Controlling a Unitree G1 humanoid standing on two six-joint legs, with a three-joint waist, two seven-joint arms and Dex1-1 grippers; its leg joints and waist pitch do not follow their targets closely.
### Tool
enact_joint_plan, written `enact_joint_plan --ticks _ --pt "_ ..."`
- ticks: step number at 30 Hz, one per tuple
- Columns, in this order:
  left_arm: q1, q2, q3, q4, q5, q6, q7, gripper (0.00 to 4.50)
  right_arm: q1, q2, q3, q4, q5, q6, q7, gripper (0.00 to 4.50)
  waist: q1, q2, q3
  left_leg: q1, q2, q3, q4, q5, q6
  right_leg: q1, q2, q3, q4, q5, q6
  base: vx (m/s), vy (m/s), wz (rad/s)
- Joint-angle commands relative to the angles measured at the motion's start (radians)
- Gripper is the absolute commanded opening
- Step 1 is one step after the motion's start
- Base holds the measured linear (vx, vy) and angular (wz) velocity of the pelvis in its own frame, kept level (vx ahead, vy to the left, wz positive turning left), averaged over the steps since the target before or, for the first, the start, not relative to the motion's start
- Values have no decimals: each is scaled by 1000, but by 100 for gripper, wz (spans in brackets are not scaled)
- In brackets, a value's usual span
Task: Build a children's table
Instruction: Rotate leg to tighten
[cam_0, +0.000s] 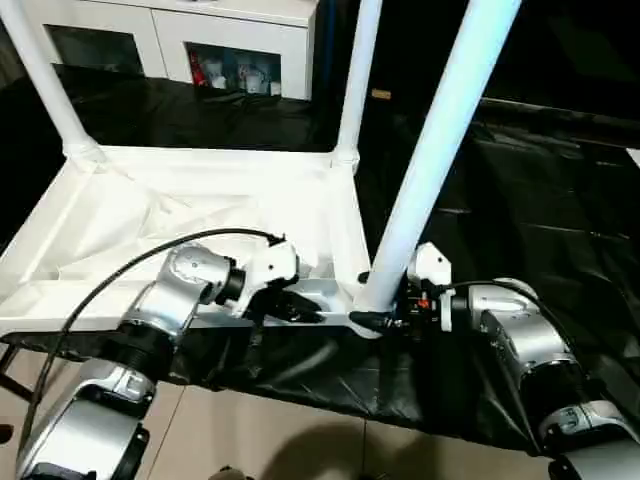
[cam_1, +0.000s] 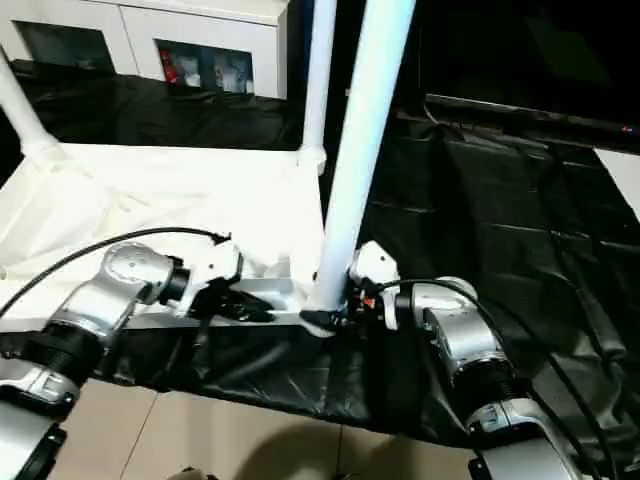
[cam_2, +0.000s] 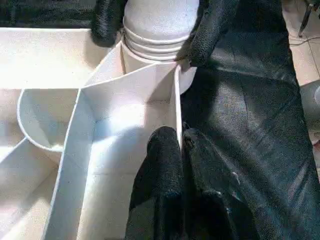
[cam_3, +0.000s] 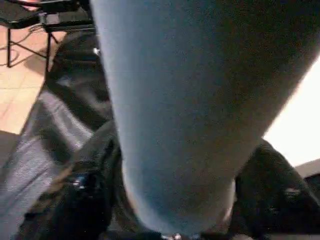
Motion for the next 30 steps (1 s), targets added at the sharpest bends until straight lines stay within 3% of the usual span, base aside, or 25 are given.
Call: enact_joint_plan --ticks 1,5,6,7,9,11,12,13,15,18,21,23,24,26,27,29,30 --pt "-6 7 -16 -2 -5 -17 -47 0 13 -10 -5 -27 9 20 -8 287 0 6 -58 17 14 2 -64 -256 37 49 -31 25 -52 -189 -246 0 0 0" --pt "-6 -22 -18 5 9 53 10 0 68 30 -29 -51 12 57 -121 273 2 9 -61 16 14 2 -64 -225 33 51 -30 25 -46 -133 -255 0 0 0" --pt "-15 -41 -20 27 23 74 59 0 74 54 -42 -30 -4 44 -204 273 -1 14 -58 16 12 0 -68 -253 23 49 -31 24 -52 -167 -252 0 0 0" --pt "-22 -58 -15 43 26 80 92 0 72 73 -54 -12 -12 41 -265 271 -4 12 -56 17 11 0 -69 -274 16 47 -31 25 -56 -199 -245 0 0 0" --pt "-39 -100 -4 78 33 98 171 0 63 119 -90 29 -19 43 -401 270 -11 12 -54 22 7 -5 -71 -339 -13 41 -34 27 -69 -329 -209 0 0 0" --pt "-49 -122 0 97 39 103 212 0 56 144 -110 48 -15 49 -466 269 -14 10 -53 23 6 -11 -73 -364 -23 40 -36 26 -77 -399 -181 0 0 0" --pt "-69 -176 8 135 50 123 307 0 38 204 -158 87 -4 63 -620 268 -18 12 -52 20 5 -12 -75 -374 -27 37 -34 27 -78 -407 -174 0 0 0" --pt "-69 -176 8 135 50 123 307 0 38 204 -158 87 -4 63 -620 268 -21 11 -51 20 3 -12 -74 -380 -29 35 -33 26 -80 -417 -170 0 0 0" --pt "-88 -246 14 168 63 138 419 0 18 276 -185 121 -10 68 -792 267 -29 15 -51 20 1 -17 -76 -405 -37 34 -34 22 -85 -453 -156 0 0 0" --pt "-98 -293 10 189 84 137 514 0 -2 350 -182 126 -28 65 -910 267 -34 13 -51 21 -1 -17 -74 -417 -26 33 -32 20 -92 -465 -142 0 0 0" --pt "-98 -321 10 193 88 136 546 0 -13 390 -155 120 -69 51 -966 267 -35 18 -51 22 -3 -19 -75 -439 -17 27 -31 17 -101 -511 -117 0 0 0" --pt "-95 -322 8 177 87 131 533 0 -11 388 -123 100 -98 14 -931 267 -37 12 -53 21 -2 -19 -76 -440 -15 29 -30 16 -101 -500 -115 0 0 0" --pt "-93 -317 5 172 88 124 523 0 -9 383 -123 94 -97 5 -917 323 -36 13 -54 18 -1 -19 -78 -427 -9 33 -31 16 -98 -473 -119 0 0 0" --pt "-88 -304 6 168 88 110 502 0 -6 366 -135 86 -77 5 -879 339 -36 7 -54 16 0 -17 -78 -412 0 33 -29 19 -96 -439 -128 0 0 0" --pt "-78 -287 9 157 79 86 464 0 -4 341 -141 75 -65 6 -832 346 -37 -2 -54 15 0 -15 -78 -407 10 34 -29 20 -95 -429 -135 0 0 0" --pt "-73 -279 11 152 74 81 448 0 -4 326 -140 73 -66 5 -817 372 -35 5 -55 12 2 -17 -78 -393 16 38 -32 22 -90 -408 -143 0 0 0" --pt "-64 -261 11 141 69 59 421 0 -3 298 -132 67 -62 4 -765 381 -34 -1 -56 10 3 -15 -77 -367 26 41 -33 22 -86 -385 -153 0 0 0"
